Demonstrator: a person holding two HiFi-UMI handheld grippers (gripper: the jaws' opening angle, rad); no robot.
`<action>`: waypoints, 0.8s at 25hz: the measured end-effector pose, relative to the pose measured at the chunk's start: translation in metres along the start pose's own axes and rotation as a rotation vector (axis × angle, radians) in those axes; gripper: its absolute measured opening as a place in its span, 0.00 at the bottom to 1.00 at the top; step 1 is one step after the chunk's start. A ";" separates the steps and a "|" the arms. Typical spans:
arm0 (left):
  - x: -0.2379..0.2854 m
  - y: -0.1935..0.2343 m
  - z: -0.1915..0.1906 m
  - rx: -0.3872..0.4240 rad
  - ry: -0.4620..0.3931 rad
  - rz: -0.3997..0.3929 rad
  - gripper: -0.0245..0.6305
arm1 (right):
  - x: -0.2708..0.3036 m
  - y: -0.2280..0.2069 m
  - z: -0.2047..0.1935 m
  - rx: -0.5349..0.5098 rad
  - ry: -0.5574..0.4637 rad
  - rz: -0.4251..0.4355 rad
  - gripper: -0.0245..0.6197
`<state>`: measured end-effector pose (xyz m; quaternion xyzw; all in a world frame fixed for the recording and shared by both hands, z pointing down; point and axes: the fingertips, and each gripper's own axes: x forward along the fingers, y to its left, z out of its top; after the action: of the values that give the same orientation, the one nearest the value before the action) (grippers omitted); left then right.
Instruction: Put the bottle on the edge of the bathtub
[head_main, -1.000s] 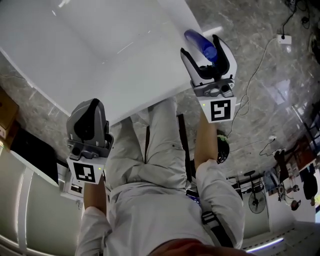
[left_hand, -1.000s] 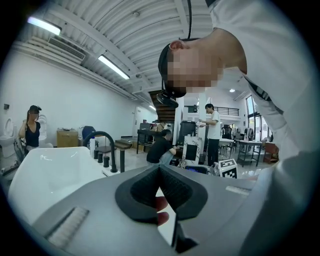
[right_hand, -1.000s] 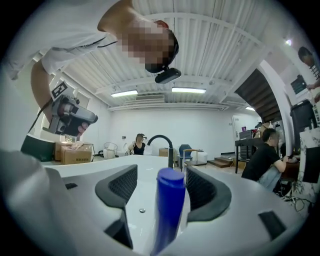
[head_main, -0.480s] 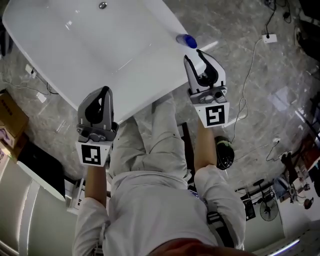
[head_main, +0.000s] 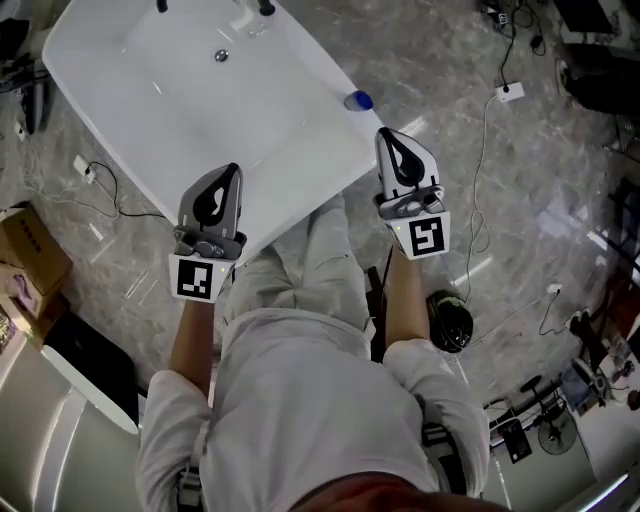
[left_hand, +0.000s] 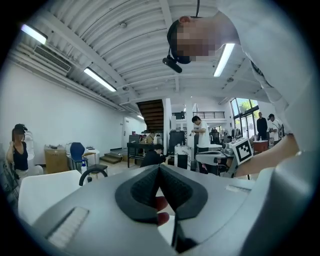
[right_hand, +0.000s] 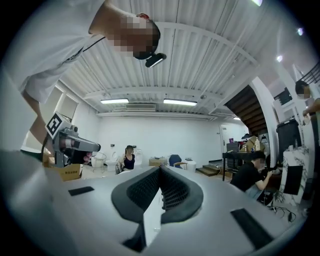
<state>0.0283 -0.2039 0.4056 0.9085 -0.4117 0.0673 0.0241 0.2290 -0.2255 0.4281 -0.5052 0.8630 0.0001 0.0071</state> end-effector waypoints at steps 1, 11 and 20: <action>-0.002 0.000 0.003 -0.006 0.004 -0.005 0.03 | -0.004 0.002 0.005 0.000 0.009 -0.003 0.04; -0.031 -0.010 0.039 -0.039 0.004 -0.069 0.03 | -0.049 0.051 0.075 -0.020 0.059 -0.073 0.04; -0.087 -0.021 0.058 -0.099 0.005 -0.115 0.03 | -0.087 0.126 0.118 -0.021 0.030 -0.130 0.04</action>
<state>-0.0063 -0.1309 0.3362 0.9282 -0.3617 0.0474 0.0739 0.1635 -0.0869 0.3104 -0.5603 0.8282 0.0013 -0.0109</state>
